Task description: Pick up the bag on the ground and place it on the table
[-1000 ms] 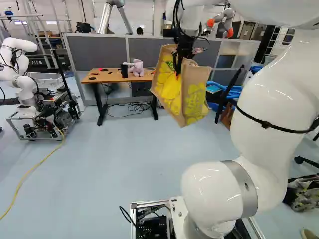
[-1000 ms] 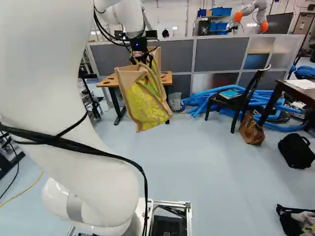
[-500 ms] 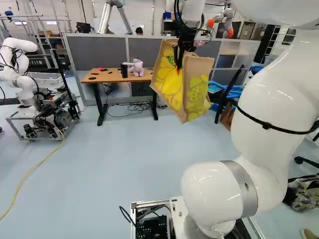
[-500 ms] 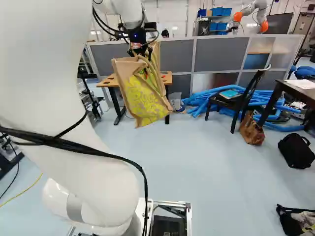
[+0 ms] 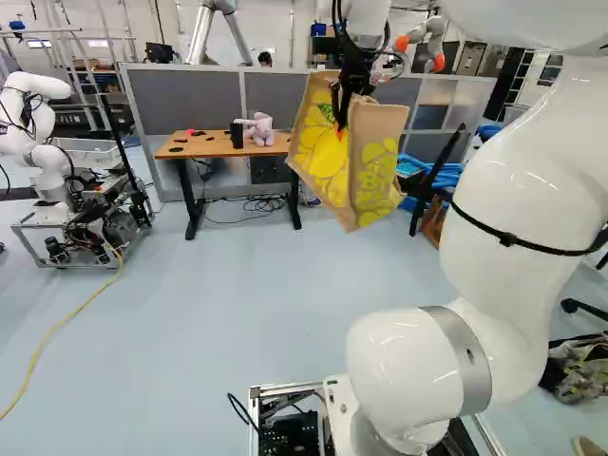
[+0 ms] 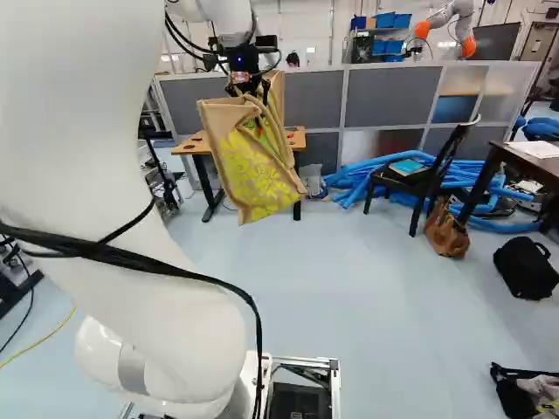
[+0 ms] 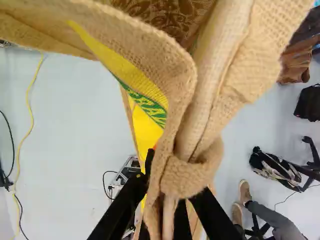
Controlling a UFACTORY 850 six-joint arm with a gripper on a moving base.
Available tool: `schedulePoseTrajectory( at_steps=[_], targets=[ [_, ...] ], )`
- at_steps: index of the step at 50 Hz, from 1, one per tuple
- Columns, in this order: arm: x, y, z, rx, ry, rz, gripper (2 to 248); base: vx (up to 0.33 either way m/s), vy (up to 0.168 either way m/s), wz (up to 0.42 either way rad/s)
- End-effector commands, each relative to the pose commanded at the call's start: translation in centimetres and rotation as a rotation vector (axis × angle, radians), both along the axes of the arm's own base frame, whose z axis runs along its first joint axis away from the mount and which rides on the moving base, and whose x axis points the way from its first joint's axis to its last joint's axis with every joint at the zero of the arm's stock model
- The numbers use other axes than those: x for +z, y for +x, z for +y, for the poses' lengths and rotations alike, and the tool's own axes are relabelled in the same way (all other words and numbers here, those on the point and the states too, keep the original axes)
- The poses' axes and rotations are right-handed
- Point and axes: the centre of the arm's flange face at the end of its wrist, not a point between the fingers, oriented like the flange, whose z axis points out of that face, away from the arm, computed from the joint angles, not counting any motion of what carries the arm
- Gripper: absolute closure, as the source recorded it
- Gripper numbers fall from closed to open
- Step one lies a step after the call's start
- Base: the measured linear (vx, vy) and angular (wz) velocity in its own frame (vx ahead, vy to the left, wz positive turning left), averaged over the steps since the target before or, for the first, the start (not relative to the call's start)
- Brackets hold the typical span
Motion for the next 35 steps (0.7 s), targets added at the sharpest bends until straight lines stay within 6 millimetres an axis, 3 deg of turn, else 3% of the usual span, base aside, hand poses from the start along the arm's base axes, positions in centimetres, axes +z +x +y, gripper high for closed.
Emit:
schedulePoseTrajectory(
  at_steps=[25,35],
  targets=[
    [0.00,0.00,0.00,0.000,0.000,0.000,228,0.000,0.000,0.000],
    [0.00,0.00,0.00,0.000,0.000,0.000,228,0.023,0.032,0.191]
  ],
)
